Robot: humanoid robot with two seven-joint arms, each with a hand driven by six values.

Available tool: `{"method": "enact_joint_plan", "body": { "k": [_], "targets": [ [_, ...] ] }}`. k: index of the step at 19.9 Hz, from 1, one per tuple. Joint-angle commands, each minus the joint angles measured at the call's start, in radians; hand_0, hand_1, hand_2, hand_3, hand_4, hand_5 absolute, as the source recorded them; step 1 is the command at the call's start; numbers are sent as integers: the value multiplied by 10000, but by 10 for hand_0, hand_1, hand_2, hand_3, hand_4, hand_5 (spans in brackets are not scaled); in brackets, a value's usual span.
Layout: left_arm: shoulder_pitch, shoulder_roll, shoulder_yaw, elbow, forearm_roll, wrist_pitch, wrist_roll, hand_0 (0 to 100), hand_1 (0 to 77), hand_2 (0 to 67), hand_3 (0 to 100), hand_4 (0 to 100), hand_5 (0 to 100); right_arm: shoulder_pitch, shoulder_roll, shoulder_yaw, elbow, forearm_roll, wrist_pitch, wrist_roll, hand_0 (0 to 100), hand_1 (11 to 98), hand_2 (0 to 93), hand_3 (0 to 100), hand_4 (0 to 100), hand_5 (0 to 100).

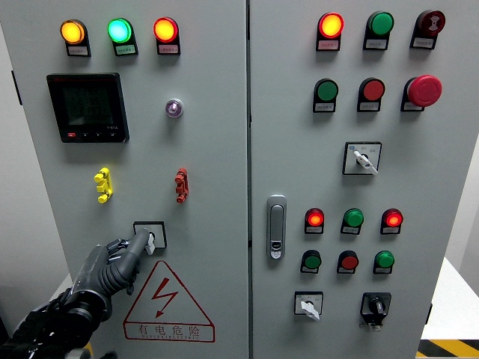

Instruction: Turn on light switch 1

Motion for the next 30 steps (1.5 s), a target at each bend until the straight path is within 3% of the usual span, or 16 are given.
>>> {"method": "enact_joint_plan", "body": {
  "k": [1, 15, 19, 21, 24, 26, 29, 30],
  "targets": [
    [0, -13, 7, 1, -1, 0, 0, 689, 423, 496, 963, 1000, 1000, 0, -9, -5, 0, 0, -16, 0, 0, 197, 0, 197, 194, 104],
    [0, -13, -8, 31, -1, 15, 0, 781, 409, 495, 964, 1000, 1000, 0, -9, -5, 0, 0, -1, 0, 0, 199, 0, 197, 194, 105],
    [0, -28, -23, 16, -16, 15, -15, 835, 339, 490, 965, 1000, 1000, 0, 6, -5, 0, 0, -1, 0, 0, 201, 0, 197, 194, 105],
    [15, -28, -24, -14, -31, 15, -15, 736, 306, 490, 966, 1000, 1000, 0, 6, -5, 0, 0, -16, 0, 0, 202, 0, 197, 194, 105],
    [31, -28, -8, -45, -62, 15, -30, 498, 321, 488, 963, 1000, 993, 0, 6, -5, 0, 0, -16, 0, 0, 201, 0, 197, 194, 105],
    [46, -44, -8, -61, -77, 15, -30, 168, 370, 486, 959, 1000, 981, 0, -9, 10, 0, 0, -1, 0, 0, 201, 0, 197, 194, 105],
    [92, -44, 7, -91, -77, 15, -30, 0, 390, 486, 951, 1000, 969, 0, 6, -5, 0, 0, -16, 0, 0, 180, 0, 197, 194, 105],
    [107, -59, 7, -91, -92, 15, -30, 0, 392, 486, 950, 1000, 967, 0, 6, -5, 0, 0, -1, 0, 0, 185, 0, 197, 194, 105]
  ]
}}
